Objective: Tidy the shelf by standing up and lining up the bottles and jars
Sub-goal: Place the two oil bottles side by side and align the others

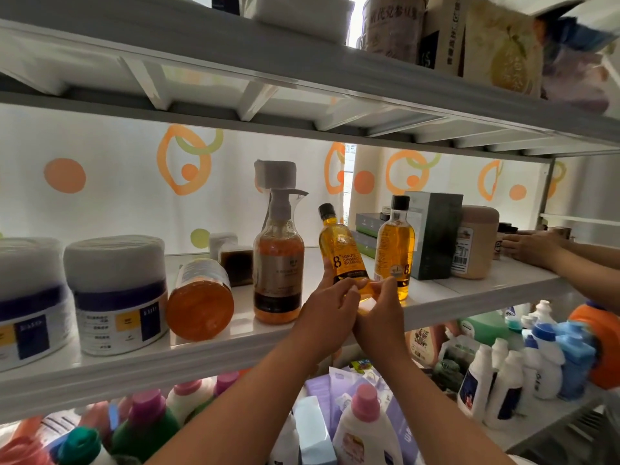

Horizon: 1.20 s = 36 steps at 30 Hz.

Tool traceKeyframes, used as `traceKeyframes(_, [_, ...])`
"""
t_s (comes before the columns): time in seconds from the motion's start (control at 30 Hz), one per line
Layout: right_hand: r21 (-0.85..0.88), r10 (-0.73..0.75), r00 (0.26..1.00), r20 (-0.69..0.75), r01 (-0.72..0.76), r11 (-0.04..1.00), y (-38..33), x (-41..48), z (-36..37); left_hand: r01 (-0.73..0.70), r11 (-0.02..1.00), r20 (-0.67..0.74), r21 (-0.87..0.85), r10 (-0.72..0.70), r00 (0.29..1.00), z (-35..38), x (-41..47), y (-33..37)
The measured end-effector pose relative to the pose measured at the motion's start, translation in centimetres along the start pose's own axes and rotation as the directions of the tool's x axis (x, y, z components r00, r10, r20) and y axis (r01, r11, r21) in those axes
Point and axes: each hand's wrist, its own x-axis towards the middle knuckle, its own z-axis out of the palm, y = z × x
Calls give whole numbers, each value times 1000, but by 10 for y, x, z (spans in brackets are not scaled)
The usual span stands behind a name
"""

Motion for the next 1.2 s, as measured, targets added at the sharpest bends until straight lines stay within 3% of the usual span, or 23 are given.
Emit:
traceKeyframes(0.13, [-46, -34, 999, -3, 34, 998, 5, 1, -1, -53, 992, 1, 117, 53, 999, 11, -3, -4])
traceKeyframes(0.33, [-121, -9, 999, 51, 15, 993, 1, 8, -3, -22, 986, -18, 163, 25, 1000, 15, 0, -6])
traceKeyframes(0.47, [-169, 30, 996, 82, -16, 986, 3, 12, -8, -26, 988, -3, 155, 27, 1000, 20, -2, -5])
traceKeyframes(0.57, [-191, 36, 995, 93, -17, 982, 2, 13, -8, -66, 996, -102, 63, 72, 992, 22, -2, -7])
traceKeyframes(0.7, [-180, 53, 990, 129, -29, 983, 3, 15, -8, 113, 991, -248, -67, -126, 961, 21, 10, -8])
traceKeyframes(0.83, [-175, 55, 994, 98, -38, 984, 9, 18, -14, 234, 964, -227, -127, -257, 939, 24, 31, -7])
traceKeyframes(1.03, [-175, 46, 984, -173, -77, 982, 25, 33, -25, 270, 962, -233, 53, -251, 940, 30, 39, -15])
traceKeyframes(1.2, [-206, 110, 991, -77, -124, 971, 39, 57, -26, 249, 964, -206, 90, -226, 952, 24, 41, -16])
